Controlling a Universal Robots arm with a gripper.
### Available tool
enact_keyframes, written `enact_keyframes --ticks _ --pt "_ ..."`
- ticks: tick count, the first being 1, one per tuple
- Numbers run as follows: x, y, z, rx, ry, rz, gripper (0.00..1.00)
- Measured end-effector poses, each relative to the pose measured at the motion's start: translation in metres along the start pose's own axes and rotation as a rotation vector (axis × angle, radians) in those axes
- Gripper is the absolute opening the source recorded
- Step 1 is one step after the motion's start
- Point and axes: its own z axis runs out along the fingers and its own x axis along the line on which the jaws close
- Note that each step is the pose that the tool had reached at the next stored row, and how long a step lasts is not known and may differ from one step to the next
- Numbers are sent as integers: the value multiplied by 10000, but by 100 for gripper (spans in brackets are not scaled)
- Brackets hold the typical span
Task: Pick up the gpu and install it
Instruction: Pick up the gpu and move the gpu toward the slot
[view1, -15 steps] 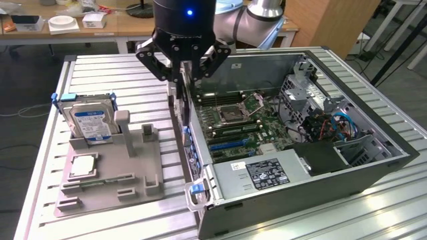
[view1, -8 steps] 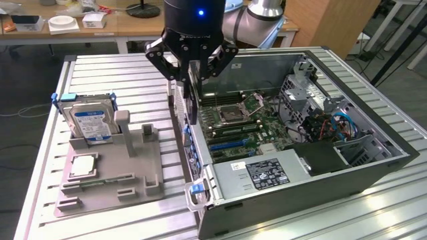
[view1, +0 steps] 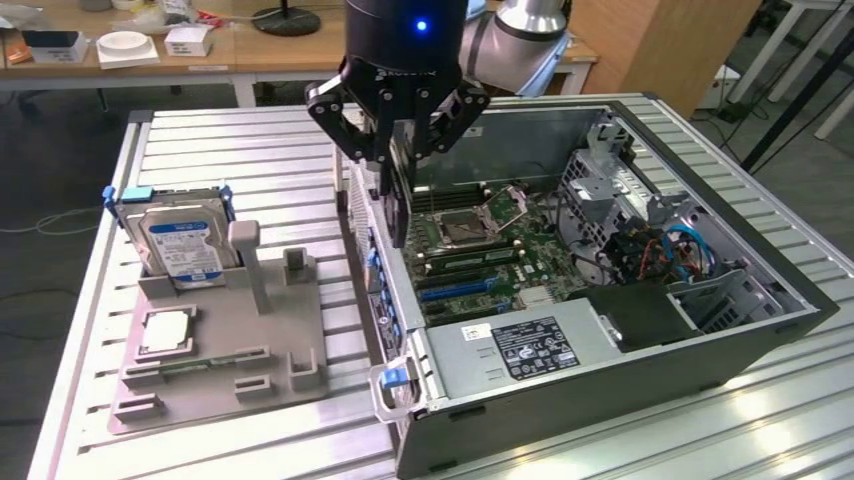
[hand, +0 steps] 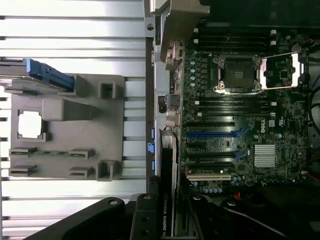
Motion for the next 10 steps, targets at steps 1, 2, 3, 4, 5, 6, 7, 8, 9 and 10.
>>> enact_keyframes --ticks 1,2,3,4,5,6,7,8,9,10 --pt "-14 0 0 0 1 -12 26" --pt "-27 0 0 0 1 -23 26" --pt "-41 1 1 -1 2 -34 26" --pt "-55 1 1 -1 2 -45 26" --pt "-69 2 1 -1 3 -56 26" --pt "-84 2 2 -2 3 -68 26" --pt "-98 2 3 -2 4 -80 26" --pt "-111 2 3 -3 4 -92 26" --pt "-123 3 3 -2 5 -102 26" --pt "-133 3 3 -3 6 -110 26"
